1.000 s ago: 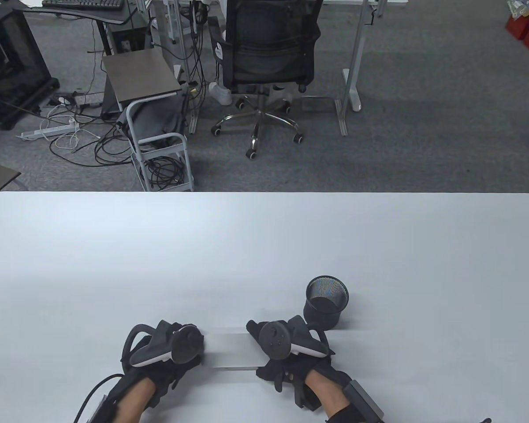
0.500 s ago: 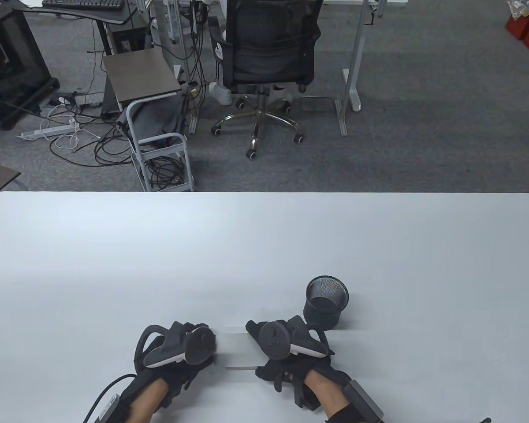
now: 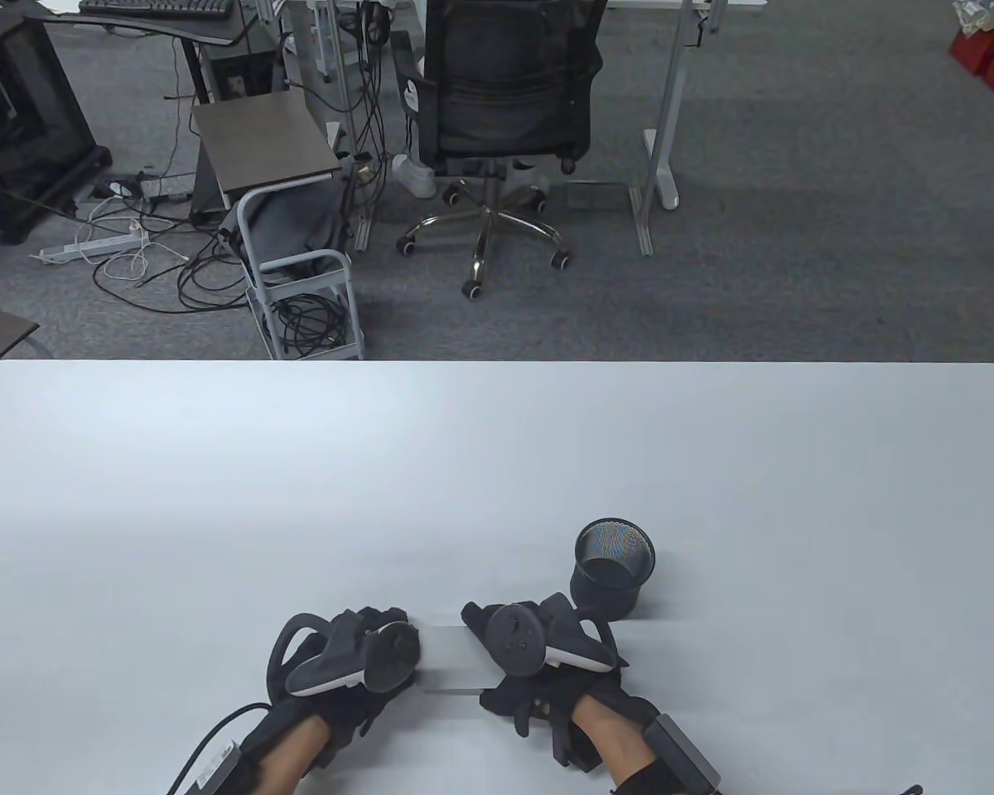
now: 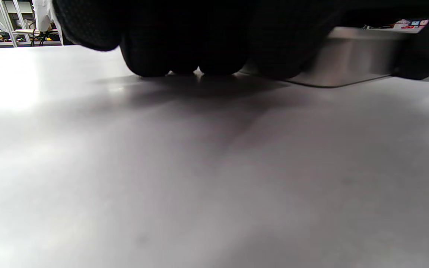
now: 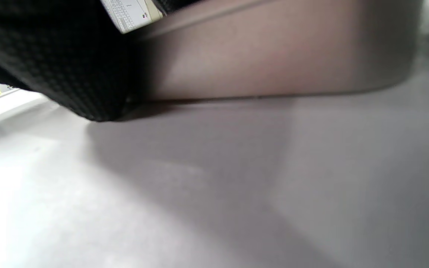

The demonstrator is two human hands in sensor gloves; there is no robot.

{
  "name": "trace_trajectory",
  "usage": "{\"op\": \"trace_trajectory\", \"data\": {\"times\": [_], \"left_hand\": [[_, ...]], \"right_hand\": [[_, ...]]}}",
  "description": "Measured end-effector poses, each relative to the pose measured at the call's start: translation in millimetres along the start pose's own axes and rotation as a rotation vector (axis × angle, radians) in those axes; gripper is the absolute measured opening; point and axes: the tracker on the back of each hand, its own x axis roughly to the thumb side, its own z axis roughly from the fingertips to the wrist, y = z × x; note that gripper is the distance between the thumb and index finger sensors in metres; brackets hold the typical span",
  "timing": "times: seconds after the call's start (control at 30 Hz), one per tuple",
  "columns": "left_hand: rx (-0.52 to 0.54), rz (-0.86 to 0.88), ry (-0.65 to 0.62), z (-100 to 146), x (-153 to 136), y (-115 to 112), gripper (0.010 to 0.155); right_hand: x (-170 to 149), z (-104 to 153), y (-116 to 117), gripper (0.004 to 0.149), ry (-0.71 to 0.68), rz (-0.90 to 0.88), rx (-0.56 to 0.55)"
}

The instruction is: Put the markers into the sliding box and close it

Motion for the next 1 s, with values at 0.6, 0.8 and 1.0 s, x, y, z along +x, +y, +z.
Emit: {"op": "trace_trajectory", "data": {"times": [0.6,0.8,1.0], "left_hand": [[0.001,0.028,-0.016,9.6,-19.6,0.3,0.066],[0.037,0.025,0.007,16.3,-29.3,5.6,0.064],[0.085,0.067,0.045,24.6,-40.4,12.0,0.066]], "right_hand": [[-1.3,2.6,0.5,0.065,-0.012,0.017,-0.018],[-3.1,10.6,-6.3,0.073,-0.006,0.058,-0.051],[1.9,25.2,-25.5,0.076,-0.023,0.017,-0.195]]}}
